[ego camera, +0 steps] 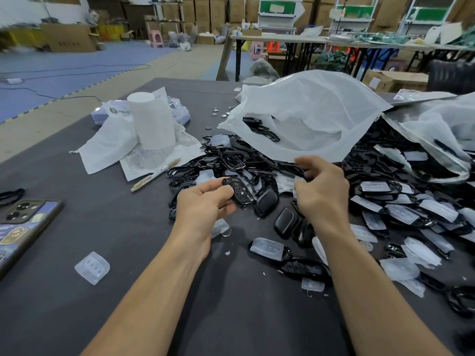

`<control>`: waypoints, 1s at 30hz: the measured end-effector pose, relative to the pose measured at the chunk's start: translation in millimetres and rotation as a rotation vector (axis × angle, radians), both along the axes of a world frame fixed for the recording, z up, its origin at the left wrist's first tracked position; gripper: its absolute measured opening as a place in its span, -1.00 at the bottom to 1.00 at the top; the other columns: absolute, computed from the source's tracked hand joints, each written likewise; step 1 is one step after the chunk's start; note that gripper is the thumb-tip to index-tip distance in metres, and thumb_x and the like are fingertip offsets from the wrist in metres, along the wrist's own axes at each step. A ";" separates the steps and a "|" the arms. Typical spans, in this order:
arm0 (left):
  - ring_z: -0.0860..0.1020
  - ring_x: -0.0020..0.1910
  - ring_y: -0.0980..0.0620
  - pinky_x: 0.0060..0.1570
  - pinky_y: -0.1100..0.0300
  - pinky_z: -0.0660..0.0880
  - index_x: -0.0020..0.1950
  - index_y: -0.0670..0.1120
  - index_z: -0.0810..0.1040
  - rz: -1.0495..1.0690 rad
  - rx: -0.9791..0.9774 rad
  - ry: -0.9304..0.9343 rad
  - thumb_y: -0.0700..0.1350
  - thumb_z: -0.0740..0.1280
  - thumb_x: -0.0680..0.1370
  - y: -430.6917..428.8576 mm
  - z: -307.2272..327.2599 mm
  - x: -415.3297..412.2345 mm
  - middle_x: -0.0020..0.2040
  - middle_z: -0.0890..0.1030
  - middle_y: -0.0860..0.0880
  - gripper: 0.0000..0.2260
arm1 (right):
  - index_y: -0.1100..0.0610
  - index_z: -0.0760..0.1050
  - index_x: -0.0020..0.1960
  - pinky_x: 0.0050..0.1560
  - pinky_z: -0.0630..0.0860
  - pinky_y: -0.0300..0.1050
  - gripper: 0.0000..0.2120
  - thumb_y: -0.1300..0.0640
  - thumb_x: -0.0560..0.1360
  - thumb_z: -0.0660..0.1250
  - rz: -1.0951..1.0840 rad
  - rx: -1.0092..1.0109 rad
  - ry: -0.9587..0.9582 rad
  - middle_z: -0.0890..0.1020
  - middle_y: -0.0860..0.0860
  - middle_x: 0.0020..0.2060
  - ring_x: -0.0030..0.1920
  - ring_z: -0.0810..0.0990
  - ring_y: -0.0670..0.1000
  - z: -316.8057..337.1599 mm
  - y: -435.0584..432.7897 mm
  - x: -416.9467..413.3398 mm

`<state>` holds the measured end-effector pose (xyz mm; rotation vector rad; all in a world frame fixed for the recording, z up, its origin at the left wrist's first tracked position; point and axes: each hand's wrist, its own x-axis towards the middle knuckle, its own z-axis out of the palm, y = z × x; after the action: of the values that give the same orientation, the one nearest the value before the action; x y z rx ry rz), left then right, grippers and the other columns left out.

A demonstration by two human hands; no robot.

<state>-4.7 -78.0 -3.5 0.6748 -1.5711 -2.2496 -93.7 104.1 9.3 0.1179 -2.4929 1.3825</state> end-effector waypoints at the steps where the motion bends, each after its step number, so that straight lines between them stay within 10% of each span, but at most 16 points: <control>1: 0.74 -0.21 0.02 -0.28 0.30 0.62 -0.18 -0.09 0.77 0.011 0.002 0.011 -0.33 0.46 0.54 0.0 1.6 0.3 -0.11 0.77 -0.11 -0.81 | -0.09 0.69 0.14 0.15 0.54 -0.34 -0.55 0.36 0.44 0.33 0.042 0.107 -0.004 0.70 -0.20 -0.05 -0.01 0.65 -0.17 2.5 -4.3 -0.9; 3: 0.74 -0.24 0.06 -0.29 0.32 0.61 -0.29 0.02 0.79 -0.005 0.010 0.038 -0.32 0.46 0.55 0.4 4.4 1.9 -0.14 0.77 -0.09 -0.69 | -0.06 0.70 0.15 0.38 0.44 -0.03 -0.56 0.34 0.42 0.33 0.090 0.362 -0.060 0.73 -0.05 0.07 0.21 0.61 0.06 9.4 -11.5 -7.1; 8: 0.73 -0.27 0.04 -0.33 0.32 0.60 -0.24 -0.09 0.77 0.028 0.027 0.022 -0.36 0.46 0.52 0.0 7.0 4.0 -0.14 0.77 -0.11 -0.78 | -0.09 0.69 0.04 0.31 0.28 0.02 -0.75 0.22 0.50 0.38 0.117 0.704 -0.052 0.72 0.02 0.08 0.24 0.55 0.14 10.3 -15.4 -14.0; 15: 0.69 -0.27 0.04 -0.32 0.30 0.57 -0.22 0.01 0.79 0.051 -0.057 -0.005 -0.34 0.44 0.49 1.4 5.2 2.5 -0.18 0.77 -0.08 -0.73 | -0.06 0.67 -0.23 0.32 0.37 0.04 -0.79 0.17 0.53 0.39 0.022 0.506 0.047 0.74 -0.05 -0.18 0.02 0.65 0.09 8.4 -7.4 -4.7; 19: 0.60 -0.27 0.01 -0.33 0.26 0.56 -0.12 0.06 0.79 0.054 -0.099 -0.031 -0.26 0.43 0.50 2.7 3.5 4.1 -0.16 0.74 -0.12 -0.77 | -0.05 0.69 -0.31 -0.10 0.58 -0.11 -0.83 0.11 0.45 0.48 -0.029 0.090 -0.039 0.67 -0.19 -0.43 -0.28 0.65 -0.14 11.7 2.9 6.9; 30: 0.68 -0.33 0.01 -0.42 0.18 0.61 -0.03 -0.10 0.75 -0.062 -0.012 -0.041 -0.27 0.42 0.59 13.2 9.0 7.6 -0.12 0.76 -0.15 -0.87 | -0.12 0.54 -0.19 -0.43 0.51 -0.21 -0.75 0.11 0.64 0.28 0.033 -0.224 -0.039 0.66 -0.12 -0.37 -0.37 0.69 -0.03 -0.5 3.1 22.2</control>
<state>2.9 -64.8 5.5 0.6819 -1.6454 -2.2827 -71.5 107.2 8.8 0.0855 -2.3565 1.6806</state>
